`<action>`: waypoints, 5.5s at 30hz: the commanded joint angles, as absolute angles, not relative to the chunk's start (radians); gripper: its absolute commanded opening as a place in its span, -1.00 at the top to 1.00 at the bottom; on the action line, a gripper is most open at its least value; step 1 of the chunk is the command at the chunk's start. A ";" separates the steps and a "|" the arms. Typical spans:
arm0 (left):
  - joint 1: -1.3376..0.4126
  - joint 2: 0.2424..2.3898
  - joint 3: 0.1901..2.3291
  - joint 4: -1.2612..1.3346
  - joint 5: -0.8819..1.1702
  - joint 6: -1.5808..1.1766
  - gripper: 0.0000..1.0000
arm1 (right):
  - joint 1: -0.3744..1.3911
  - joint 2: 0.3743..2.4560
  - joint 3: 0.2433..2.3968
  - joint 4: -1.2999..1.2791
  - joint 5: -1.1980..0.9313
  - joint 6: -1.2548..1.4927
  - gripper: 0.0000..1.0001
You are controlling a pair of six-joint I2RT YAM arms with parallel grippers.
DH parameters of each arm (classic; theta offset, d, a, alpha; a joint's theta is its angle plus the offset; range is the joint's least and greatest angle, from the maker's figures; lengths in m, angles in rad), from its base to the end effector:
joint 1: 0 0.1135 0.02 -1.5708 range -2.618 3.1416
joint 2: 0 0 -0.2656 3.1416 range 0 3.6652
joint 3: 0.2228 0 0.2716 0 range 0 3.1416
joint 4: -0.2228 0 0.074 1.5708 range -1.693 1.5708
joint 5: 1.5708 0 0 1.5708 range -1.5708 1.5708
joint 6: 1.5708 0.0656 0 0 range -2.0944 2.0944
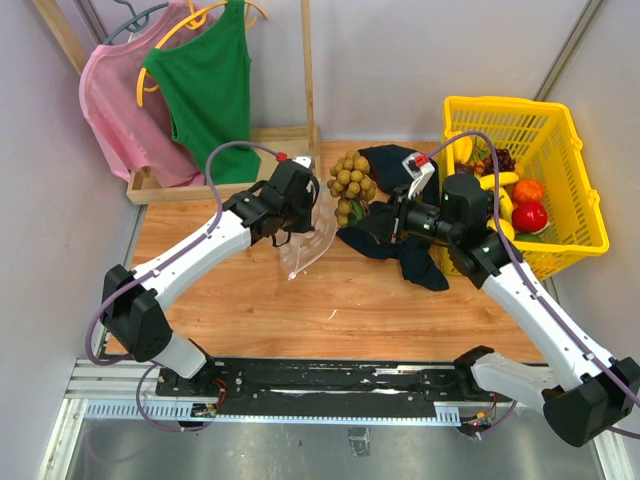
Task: Place the food in the zip-top bag and seal the zipper
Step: Place the fake fruit in the zipper food storage bag.
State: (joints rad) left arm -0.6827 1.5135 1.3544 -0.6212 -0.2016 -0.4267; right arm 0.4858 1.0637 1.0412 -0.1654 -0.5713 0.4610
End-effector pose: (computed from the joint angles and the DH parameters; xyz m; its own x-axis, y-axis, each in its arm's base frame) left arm 0.2985 -0.2258 0.2987 -0.7070 0.0523 -0.7053 0.2363 0.9574 -0.1659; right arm 0.2347 0.1640 0.3756 -0.5316 0.1425 -0.8349 -0.6990 0.4829 0.5275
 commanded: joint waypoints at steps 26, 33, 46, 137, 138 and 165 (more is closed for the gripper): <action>-0.678 1.502 1.388 -0.546 -0.108 -0.672 0.99 | 0.577 1.007 0.702 0.139 -0.542 0.590 0.98; -0.678 1.480 1.388 -0.548 -0.097 -0.653 0.99 | 0.577 1.055 0.701 0.110 -0.553 0.552 0.99; -0.683 1.449 1.397 -0.561 -0.037 -0.599 0.99 | 0.577 1.161 0.761 -0.034 -0.552 0.430 0.98; -0.816 1.481 1.373 -0.531 -0.131 -0.430 0.99 | 0.603 1.437 1.019 -0.390 -0.490 0.077 0.98; -0.817 1.476 1.373 -0.532 -0.129 -0.431 0.99 | 0.595 1.436 1.022 -0.391 -0.495 0.085 0.98; -0.882 1.448 1.384 -0.534 -0.130 -0.546 0.99 | 0.528 1.337 1.059 -0.264 -0.473 0.420 0.98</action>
